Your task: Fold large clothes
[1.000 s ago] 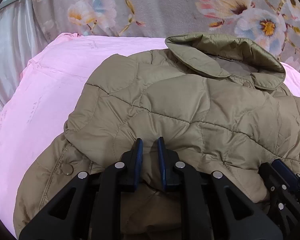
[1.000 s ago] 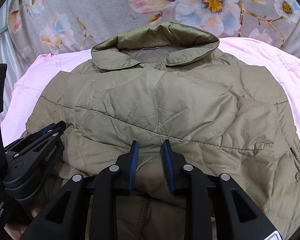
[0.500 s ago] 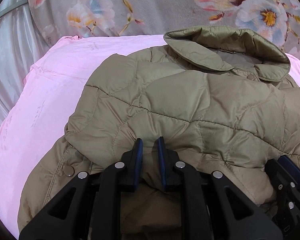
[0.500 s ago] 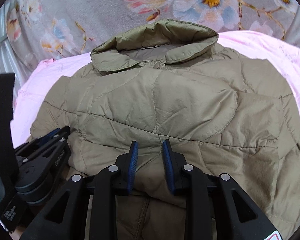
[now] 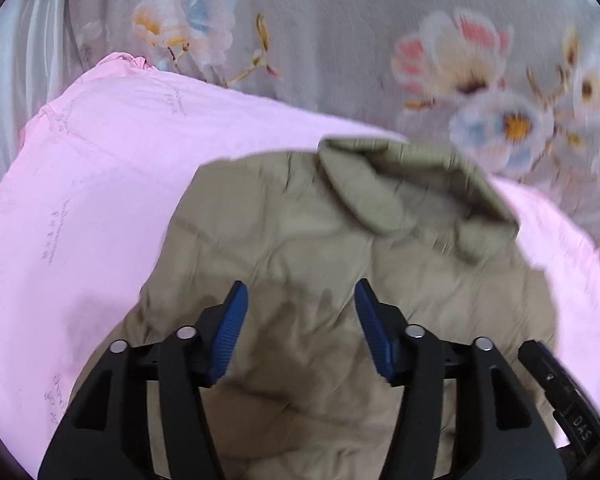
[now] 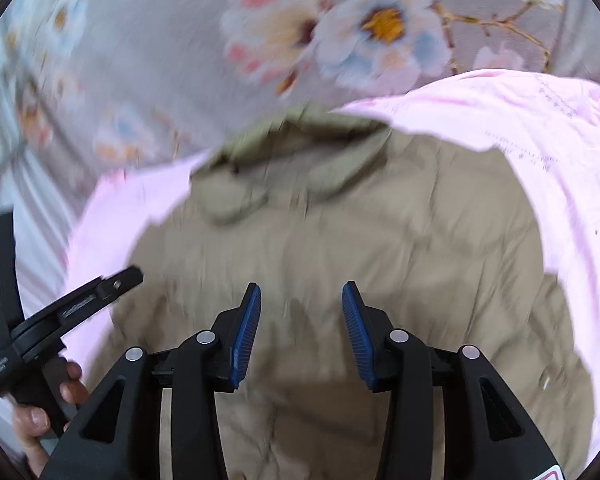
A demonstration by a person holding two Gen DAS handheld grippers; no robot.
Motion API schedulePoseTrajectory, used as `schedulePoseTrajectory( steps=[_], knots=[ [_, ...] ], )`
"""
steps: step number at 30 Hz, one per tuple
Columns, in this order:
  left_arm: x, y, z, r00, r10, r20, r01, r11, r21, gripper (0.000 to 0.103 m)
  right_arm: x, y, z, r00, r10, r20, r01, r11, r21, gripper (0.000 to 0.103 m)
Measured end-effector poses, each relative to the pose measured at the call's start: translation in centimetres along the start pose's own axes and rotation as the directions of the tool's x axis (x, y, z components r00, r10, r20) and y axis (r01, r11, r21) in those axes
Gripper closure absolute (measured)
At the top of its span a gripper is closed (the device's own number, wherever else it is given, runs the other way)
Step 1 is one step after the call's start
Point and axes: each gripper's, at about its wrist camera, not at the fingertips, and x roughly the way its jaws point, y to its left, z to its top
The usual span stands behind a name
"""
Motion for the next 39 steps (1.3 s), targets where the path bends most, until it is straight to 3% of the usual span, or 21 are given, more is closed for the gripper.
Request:
schedulePoseTrajectory(
  steps=[2,5,11,12,13,14,15,19,25,30,32,34,36,39],
  knots=[
    [0.8,-0.3,1.7,1.0,-0.031,-0.008,0.03,0.999,-0.035,0.045,0.5,-1.2,2.3,0.999,0.042,0.011,-0.043,0.997,0.067,0.06],
    [3.4,-1.1,3.6,0.999,-0.028,-0.031,0.025,0.998,-0.064,0.045,2.6,-2.9,5.5,0.999,0.038,0.032,-0.042,0.989,0.142,0.059],
    [10.2,-2.8,3.7,0.996,0.004,-0.093,-0.008,0.999,-0.038,0.046,8.9,-5.2,7.8,0.996,0.08,-0.039,-0.069,0.969,0.238,0.059],
    [11.0,-2.8,3.5,0.995,0.002,-0.102,-0.006,0.999,-0.036,0.051,10.0,-5.2,7.8,0.995,0.087,-0.049,-0.073,0.968,0.239,0.059],
    [11.9,-2.9,3.2,0.994,-0.002,-0.111,-0.001,1.0,-0.029,0.062,10.7,-5.0,7.9,0.994,0.092,-0.053,-0.078,0.972,0.223,0.073],
    [12.4,-3.0,2.8,0.994,-0.004,-0.113,0.003,1.0,-0.011,0.067,10.8,-4.7,7.8,0.994,0.094,-0.047,-0.082,0.976,0.199,0.093],
    [12.9,-3.1,2.2,0.994,0.011,-0.109,-0.009,1.0,0.019,0.071,10.7,-4.1,7.7,0.997,0.065,-0.044,-0.058,0.988,0.143,0.095],
    [13.9,-3.7,0.3,0.996,0.063,-0.068,-0.055,0.992,0.116,0.073,11.8,-3.8,6.4,0.997,-0.044,-0.069,0.047,0.998,0.045,0.099],
    [14.7,-4.4,-0.6,0.994,0.107,-0.03,-0.101,0.982,0.159,0.073,13.4,-3.7,5.3,0.989,-0.114,-0.091,0.114,0.994,-0.006,0.103],
    [13.5,-3.4,-0.7,0.995,0.095,-0.037,-0.088,0.985,0.147,0.072,12.2,-5.2,5.7,0.988,-0.054,-0.143,0.062,0.997,0.05,0.103],
    [12.0,-2.4,-0.5,0.997,0.071,-0.042,-0.064,0.989,0.135,0.072,10.1,-5.8,6.1,0.989,-0.058,-0.138,0.069,0.995,0.074,0.097],
    [10.3,-1.4,0.8,0.999,0.033,-0.024,-0.03,0.995,0.1,0.072,7.6,-5.6,7.0,0.995,-0.07,-0.074,0.075,0.995,0.063,0.088],
    [8.8,-1.1,2.7,1.0,0.016,0.022,-0.017,0.998,0.062,0.07,5.7,-4.9,8.8,0.997,-0.076,0.007,0.075,0.996,0.047,0.088],
    [7.6,-1.2,6.5,0.997,-0.014,0.081,0.015,1.0,-0.018,0.056,5.6,-3.1,12.4,0.994,-0.059,0.091,0.056,0.998,0.037,0.087]
  ],
)
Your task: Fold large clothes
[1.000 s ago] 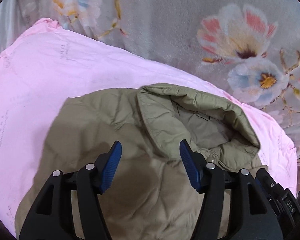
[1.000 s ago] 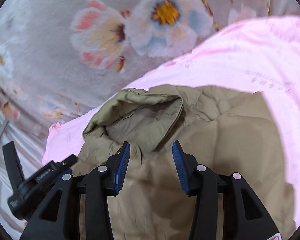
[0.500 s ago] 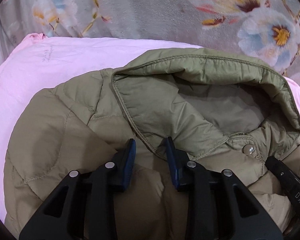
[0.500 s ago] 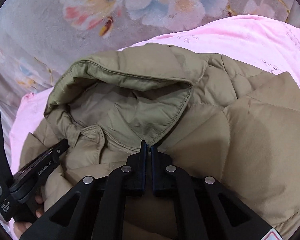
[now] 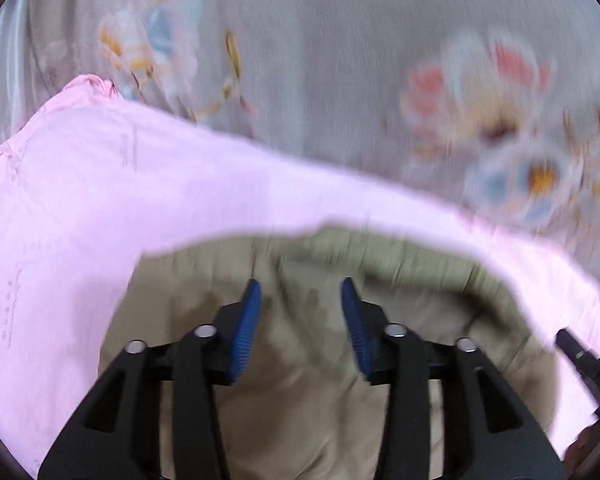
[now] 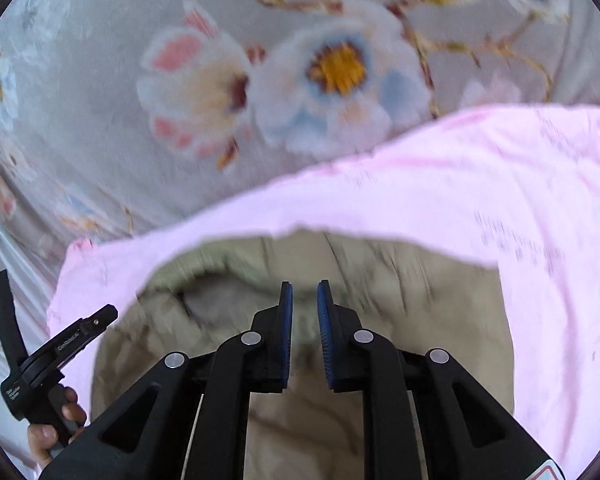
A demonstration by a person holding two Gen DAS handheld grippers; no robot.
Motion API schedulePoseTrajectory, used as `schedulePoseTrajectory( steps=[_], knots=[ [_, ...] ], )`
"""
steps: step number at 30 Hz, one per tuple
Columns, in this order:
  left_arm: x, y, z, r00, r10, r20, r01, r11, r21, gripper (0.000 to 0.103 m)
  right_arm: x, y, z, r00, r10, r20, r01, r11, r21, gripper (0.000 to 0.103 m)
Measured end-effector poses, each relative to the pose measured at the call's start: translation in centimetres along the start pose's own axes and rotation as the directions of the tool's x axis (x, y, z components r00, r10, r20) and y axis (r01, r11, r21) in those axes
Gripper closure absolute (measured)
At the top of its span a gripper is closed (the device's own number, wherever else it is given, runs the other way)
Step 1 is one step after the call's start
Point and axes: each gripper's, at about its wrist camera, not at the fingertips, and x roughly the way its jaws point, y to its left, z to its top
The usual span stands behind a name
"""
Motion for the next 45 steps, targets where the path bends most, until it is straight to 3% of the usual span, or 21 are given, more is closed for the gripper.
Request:
schedulePoseTrajectory(
  steps=[5,8,10,13,17,20,22,24,27,35,45],
  knots=[
    [2.8,-0.2,2.5,0.999,0.032,-0.008,-0.032,0.993,-0.117,0.055,5.4,2.4,2.9,1.0,0.01,-0.024,-0.01,1.0,0.006,0.087],
    [4.9,-0.1,2.3,0.998,0.058,-0.029,-0.061,0.987,-0.148,0.056,8.5,3.3,1.9,0.996,0.012,-0.092,-0.017,0.999,-0.051,0.089],
    [5.6,-0.2,1.8,0.998,0.054,-0.04,-0.059,0.99,-0.128,0.056,9.1,4.2,0.2,0.99,0.006,-0.142,-0.029,0.987,-0.16,0.091],
    [6.6,-0.2,0.7,0.997,0.062,-0.055,-0.066,0.995,-0.078,0.056,8.7,3.8,-2.2,0.987,-0.067,-0.148,0.023,0.959,-0.281,0.102],
    [8.8,-0.6,-1.0,0.988,0.106,-0.114,-0.106,0.994,0.002,0.055,8.3,1.2,-2.0,0.985,-0.058,-0.163,0.026,0.981,-0.193,0.103],
    [9.4,-1.8,-2.3,0.98,0.166,-0.11,-0.154,0.982,0.106,0.055,8.4,0.8,-1.6,0.982,-0.041,-0.182,0.018,0.991,-0.13,0.103],
    [9.5,-2.3,-3.1,0.976,0.199,-0.09,-0.184,0.97,0.156,0.055,7.8,1.3,-1.0,0.987,-0.059,-0.152,0.043,0.993,-0.107,0.103],
    [9.5,-2.4,-3.5,0.975,0.209,-0.081,-0.193,0.967,0.166,0.055,7.7,1.8,-0.5,0.989,-0.095,-0.117,0.085,0.992,-0.093,0.103],
    [9.4,-2.5,-3.8,0.974,0.217,-0.064,-0.203,0.963,0.177,0.055,9.2,1.7,-0.9,0.983,-0.124,-0.137,0.112,0.99,-0.09,0.103],
    [9.3,-2.7,-4.1,0.974,0.225,-0.038,-0.215,0.96,0.179,0.055,9.8,3.0,-2.3,0.976,-0.211,-0.05,0.199,0.963,-0.183,0.103],
    [9.4,-2.6,-4.0,0.976,0.214,-0.038,-0.205,0.965,0.166,0.055,9.8,2.7,-2.3,0.978,-0.202,-0.046,0.191,0.966,-0.177,0.103]
  ],
)
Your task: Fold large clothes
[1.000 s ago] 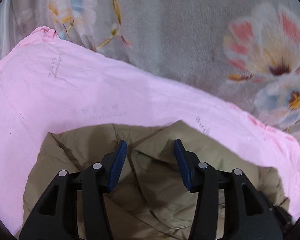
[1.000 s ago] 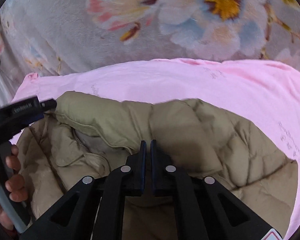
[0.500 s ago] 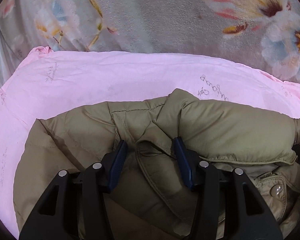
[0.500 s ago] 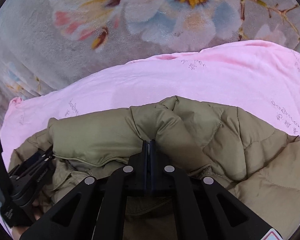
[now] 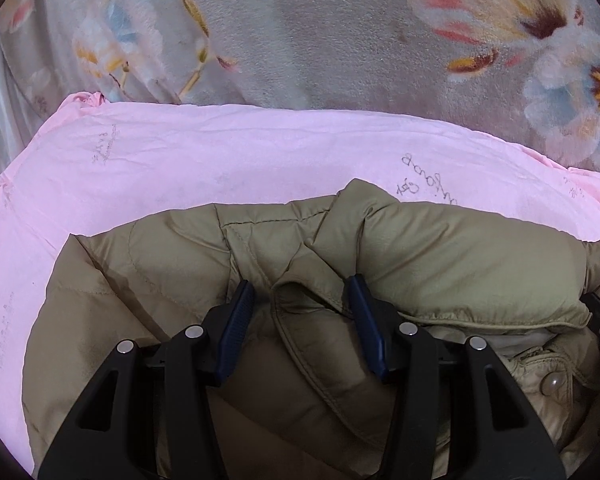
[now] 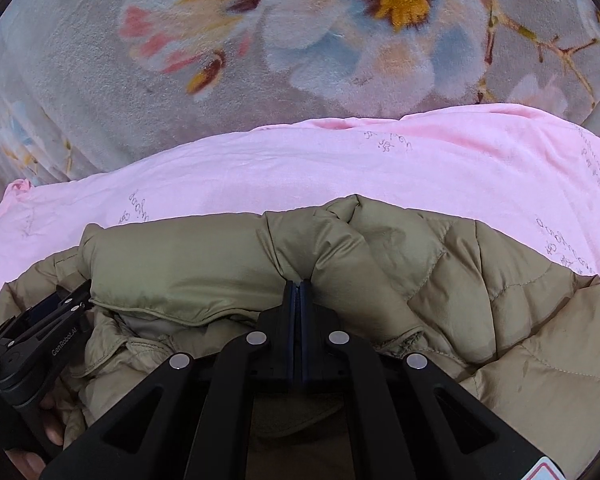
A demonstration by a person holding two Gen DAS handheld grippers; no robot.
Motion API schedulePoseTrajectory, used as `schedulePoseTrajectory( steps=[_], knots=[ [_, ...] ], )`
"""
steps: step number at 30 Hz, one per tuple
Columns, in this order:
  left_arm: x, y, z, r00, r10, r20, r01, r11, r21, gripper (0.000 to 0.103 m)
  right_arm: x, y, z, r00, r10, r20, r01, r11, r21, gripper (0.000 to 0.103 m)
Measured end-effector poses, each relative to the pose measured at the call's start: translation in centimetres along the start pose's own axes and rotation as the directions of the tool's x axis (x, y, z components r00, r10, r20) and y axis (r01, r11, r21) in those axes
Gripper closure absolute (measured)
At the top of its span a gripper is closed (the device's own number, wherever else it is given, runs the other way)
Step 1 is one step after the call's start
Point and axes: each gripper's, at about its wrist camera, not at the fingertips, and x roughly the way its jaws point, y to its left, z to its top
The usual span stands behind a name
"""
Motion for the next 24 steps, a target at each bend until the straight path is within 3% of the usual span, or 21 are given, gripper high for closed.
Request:
schedulePoseTrajectory(
  steps=[24],
  knots=[
    [0.17,-0.31,-0.11,1.0,0.029,-0.002,-0.029,0.999,0.026,0.055,0.31,0.49,-0.06,1.0,-0.023,0.001,0.023,0.999,-0.024,0.103]
  ],
)
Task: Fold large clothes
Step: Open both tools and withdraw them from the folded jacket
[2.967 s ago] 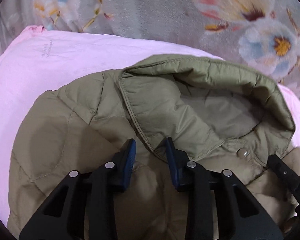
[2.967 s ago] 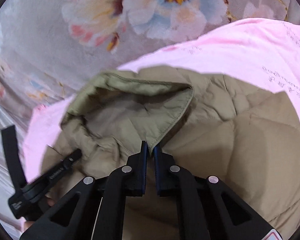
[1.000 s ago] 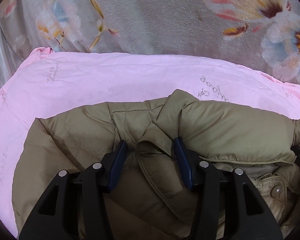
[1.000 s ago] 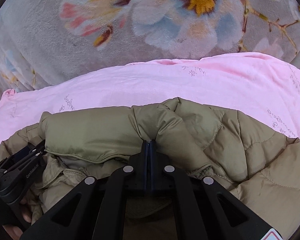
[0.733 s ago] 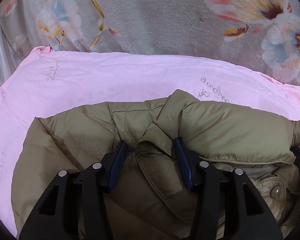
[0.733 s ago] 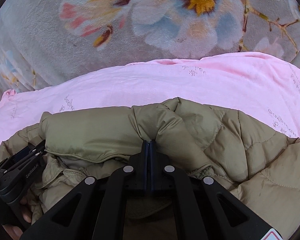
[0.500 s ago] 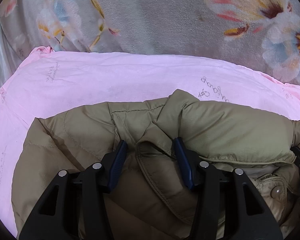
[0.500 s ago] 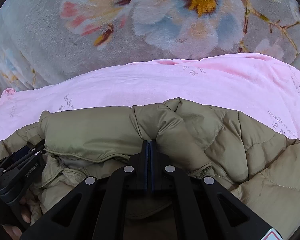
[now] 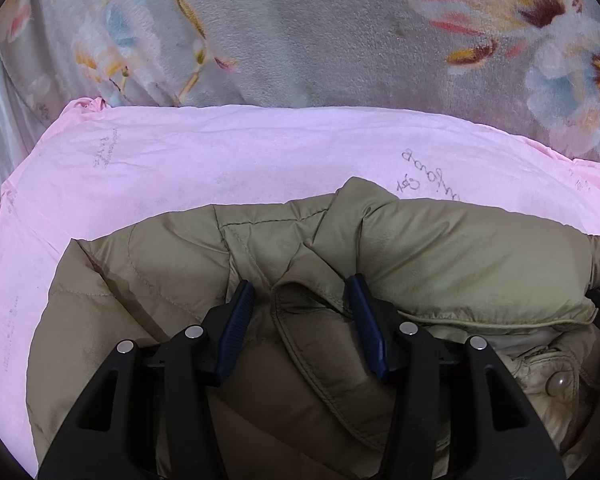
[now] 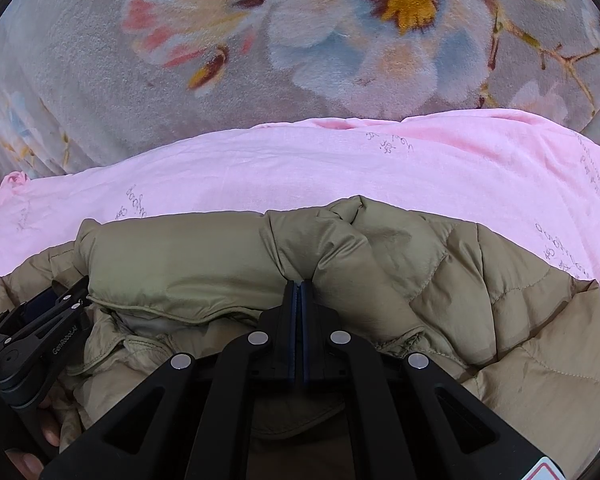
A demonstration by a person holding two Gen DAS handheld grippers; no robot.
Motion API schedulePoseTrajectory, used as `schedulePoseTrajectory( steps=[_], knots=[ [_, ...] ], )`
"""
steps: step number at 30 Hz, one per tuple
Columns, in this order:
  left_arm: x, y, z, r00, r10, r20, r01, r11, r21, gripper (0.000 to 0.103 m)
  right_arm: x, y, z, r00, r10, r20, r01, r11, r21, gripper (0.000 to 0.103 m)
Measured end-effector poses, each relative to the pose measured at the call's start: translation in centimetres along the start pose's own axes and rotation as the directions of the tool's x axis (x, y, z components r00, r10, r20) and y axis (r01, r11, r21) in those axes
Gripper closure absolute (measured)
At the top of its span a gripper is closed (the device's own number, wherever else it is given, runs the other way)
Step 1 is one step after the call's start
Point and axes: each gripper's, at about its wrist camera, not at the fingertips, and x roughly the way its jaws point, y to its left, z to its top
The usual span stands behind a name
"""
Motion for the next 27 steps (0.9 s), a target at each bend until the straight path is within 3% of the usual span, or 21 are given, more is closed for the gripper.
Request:
schedulePoseTrajectory(
  steps=[6,9,11,13,15,18,22,27],
  knots=[
    [0.0,-0.4,0.0,0.999,0.032,0.001,-0.032,0.999,0.016,0.052,0.0,-0.4,-0.1,0.999,0.031,0.008,-0.031,0.999,0.03,0.103],
    [-0.6,0.2,-0.2,0.999,0.033,0.013,-0.033,0.999,-0.007,0.047,-1.4,-2.0,-0.7,0.993,0.098,0.064,-0.104,0.989,0.106,0.102],
    [-2.2,1.8,-1.2,0.999,-0.04,0.018,0.041,0.997,-0.065,0.047,-3.9,-4.2,-2.2,0.978,0.162,0.133,-0.186,0.962,0.2,0.093],
    [-4.9,4.1,-2.6,0.993,-0.113,0.019,0.114,0.986,-0.119,0.043,-6.4,-5.7,-3.7,0.981,0.155,0.118,-0.179,0.956,0.232,0.088],
    [-7.8,6.1,-4.3,0.987,-0.159,0.025,0.161,0.977,-0.14,0.032,-9.5,-7.2,-5.9,0.987,0.144,0.076,-0.158,0.96,0.232,0.083],
    [-12.3,9.1,-8.5,0.986,-0.162,0.026,0.164,0.979,-0.123,0.013,-15.0,-9.6,-10.6,0.99,0.122,0.07,-0.136,0.962,0.235,0.058],
    [-15.7,13.8,-15.9,0.988,-0.147,-0.044,0.141,0.981,-0.133,0.013,-21.5,-12.0,-18.2,0.997,0.04,0.058,-0.051,0.978,0.201,0.043],
    [-20.1,19.9,-24.0,0.98,-0.192,-0.051,0.178,0.961,-0.213,0.013,-28.6,-15.5,-27.3,0.999,0.016,0.049,-0.028,0.962,0.271,0.032]
  ],
)
